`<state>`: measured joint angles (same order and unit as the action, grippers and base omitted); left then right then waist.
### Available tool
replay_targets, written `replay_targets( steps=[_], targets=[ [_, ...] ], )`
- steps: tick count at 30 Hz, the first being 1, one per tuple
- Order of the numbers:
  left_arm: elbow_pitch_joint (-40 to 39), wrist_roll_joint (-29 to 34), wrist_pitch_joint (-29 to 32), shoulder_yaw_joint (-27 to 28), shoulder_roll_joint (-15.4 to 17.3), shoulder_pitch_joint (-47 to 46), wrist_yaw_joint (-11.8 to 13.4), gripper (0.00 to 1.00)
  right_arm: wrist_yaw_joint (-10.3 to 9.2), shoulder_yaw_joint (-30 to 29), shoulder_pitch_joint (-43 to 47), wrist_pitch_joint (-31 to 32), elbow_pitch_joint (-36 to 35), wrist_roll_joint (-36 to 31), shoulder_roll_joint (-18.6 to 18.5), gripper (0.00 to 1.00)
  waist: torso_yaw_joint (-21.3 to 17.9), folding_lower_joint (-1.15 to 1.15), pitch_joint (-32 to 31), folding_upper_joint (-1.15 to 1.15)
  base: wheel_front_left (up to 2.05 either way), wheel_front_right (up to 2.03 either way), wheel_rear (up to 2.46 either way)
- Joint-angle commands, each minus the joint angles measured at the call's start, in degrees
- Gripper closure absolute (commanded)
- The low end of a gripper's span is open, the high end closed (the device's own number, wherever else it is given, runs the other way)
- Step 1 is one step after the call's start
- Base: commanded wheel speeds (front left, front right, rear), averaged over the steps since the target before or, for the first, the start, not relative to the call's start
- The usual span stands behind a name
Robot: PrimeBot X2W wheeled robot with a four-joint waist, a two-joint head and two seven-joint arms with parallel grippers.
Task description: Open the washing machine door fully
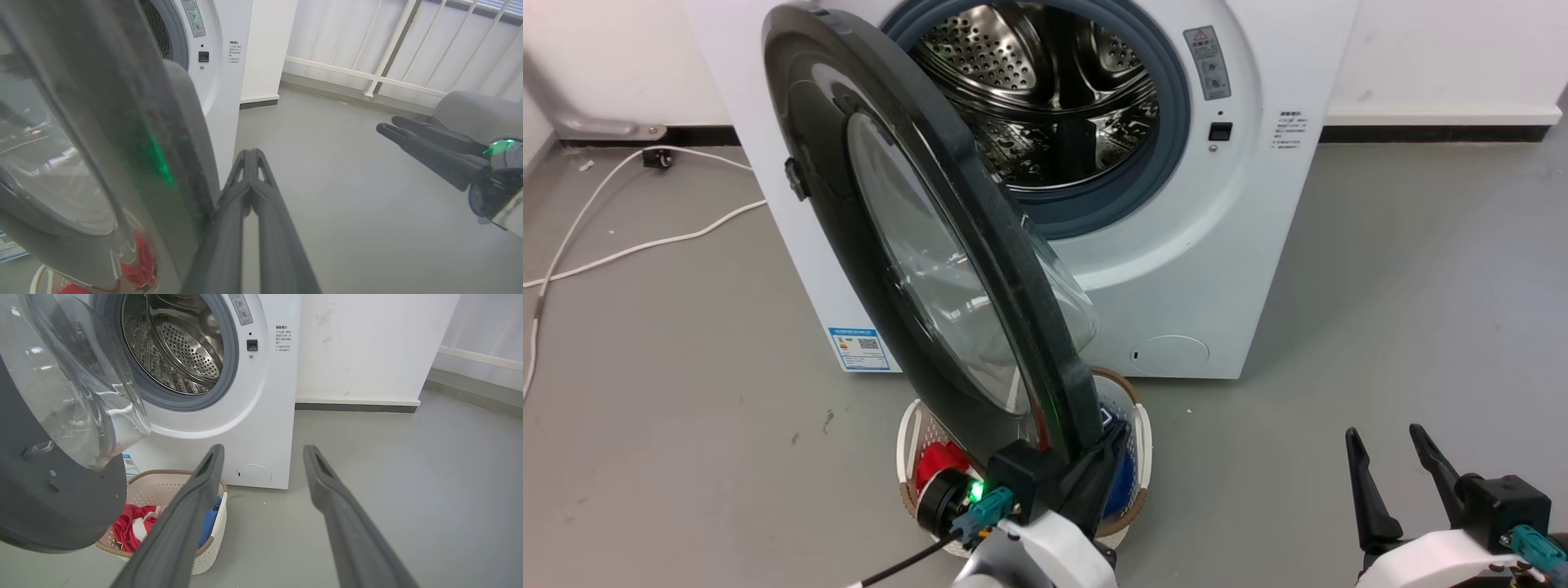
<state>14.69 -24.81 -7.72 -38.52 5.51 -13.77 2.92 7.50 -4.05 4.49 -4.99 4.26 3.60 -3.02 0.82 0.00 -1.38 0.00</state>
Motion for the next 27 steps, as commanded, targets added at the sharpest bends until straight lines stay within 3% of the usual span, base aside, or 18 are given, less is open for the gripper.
replay_targets(
  steps=[1,11,27],
  targets=[
    [-0.1,0.2,0.1,1.3,2.0,1.0,1.5,1.00,-0.02,0.1,-0.7,-0.1,0.3,0.2,0.2,0.00,0.5,0.00,-0.1,0.00,0.00,0.00,0.00],
    [-6.6,0.8,-2.1,0.6,3.7,4.5,2.3,1.00,-0.02,-0.6,-0.6,-0.1,0.7,0.5,0.2,0.00,5.6,0.00,-0.3,0.00,0.00,0.00,0.00],
    [-8.5,0.1,-2.1,1.2,4.7,6.0,4.1,1.00,-0.02,-2.1,-0.9,-0.6,0.5,0.6,0.2,0.00,17.0,0.00,-0.1,0.00,0.00,0.00,0.00]
  ],
)
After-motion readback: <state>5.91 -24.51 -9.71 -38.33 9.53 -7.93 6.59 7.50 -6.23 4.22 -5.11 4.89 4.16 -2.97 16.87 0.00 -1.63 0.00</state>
